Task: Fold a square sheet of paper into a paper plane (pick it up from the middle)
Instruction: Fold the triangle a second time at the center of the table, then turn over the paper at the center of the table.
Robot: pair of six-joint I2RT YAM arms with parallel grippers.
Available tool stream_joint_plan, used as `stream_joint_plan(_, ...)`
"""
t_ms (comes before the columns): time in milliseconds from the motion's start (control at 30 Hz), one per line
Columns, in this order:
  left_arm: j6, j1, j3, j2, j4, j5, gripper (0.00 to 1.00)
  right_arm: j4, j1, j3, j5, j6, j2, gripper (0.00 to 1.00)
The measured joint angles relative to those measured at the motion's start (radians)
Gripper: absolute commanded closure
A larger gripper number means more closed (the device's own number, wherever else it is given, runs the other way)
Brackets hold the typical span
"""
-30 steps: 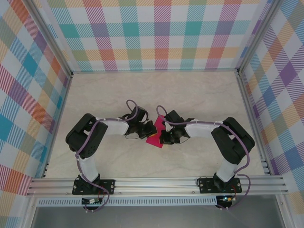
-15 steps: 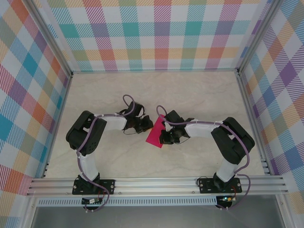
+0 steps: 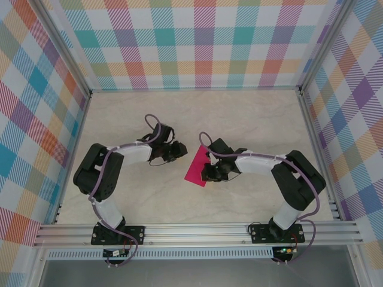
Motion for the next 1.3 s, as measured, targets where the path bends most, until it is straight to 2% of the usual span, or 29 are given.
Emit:
stream_joint_plan(167, -0.042, -0.029, -0.069, -0.1, 0.006, 0.005, 0.58, -0.022, -0.011, 0.077, 0.068, 0.02, -0.032, 0.67)
stream_joint_plan(333, -0.092, -0.076, -0.119, -0.126, 0.014, 0.005, 0.56, -0.047, -0.035, 0.108, 0.152, 0.032, -0.016, 0.49)
stream_joint_plan(500, -0.128, -0.103, -0.138, -0.126, 0.03, 0.009, 0.55, -0.075, -0.059, 0.108, 0.195, 0.026, -0.006, 0.46)
stream_joint_plan(633, -0.152, -0.111, -0.138, -0.126, 0.053, 0.017, 0.55, -0.065, -0.074, 0.108, 0.16, 0.013, 0.015, 0.51)
stream_joint_plan(933, -0.192, -0.125, -0.14, -0.108, 0.117, 0.061, 0.55, 0.013, -0.098, 0.086, 0.027, 0.006, 0.071, 0.7)
stream_joint_plan(1100, -0.203, -0.126, -0.142, -0.095, 0.143, 0.082, 0.56, 0.066, -0.124, 0.049, -0.017, 0.023, 0.071, 0.87)
stream_joint_plan(1300, -0.216, -0.126, -0.157, -0.076, 0.198, 0.113, 0.56, 0.116, -0.158, -0.003, -0.035, 0.045, 0.065, 0.9)
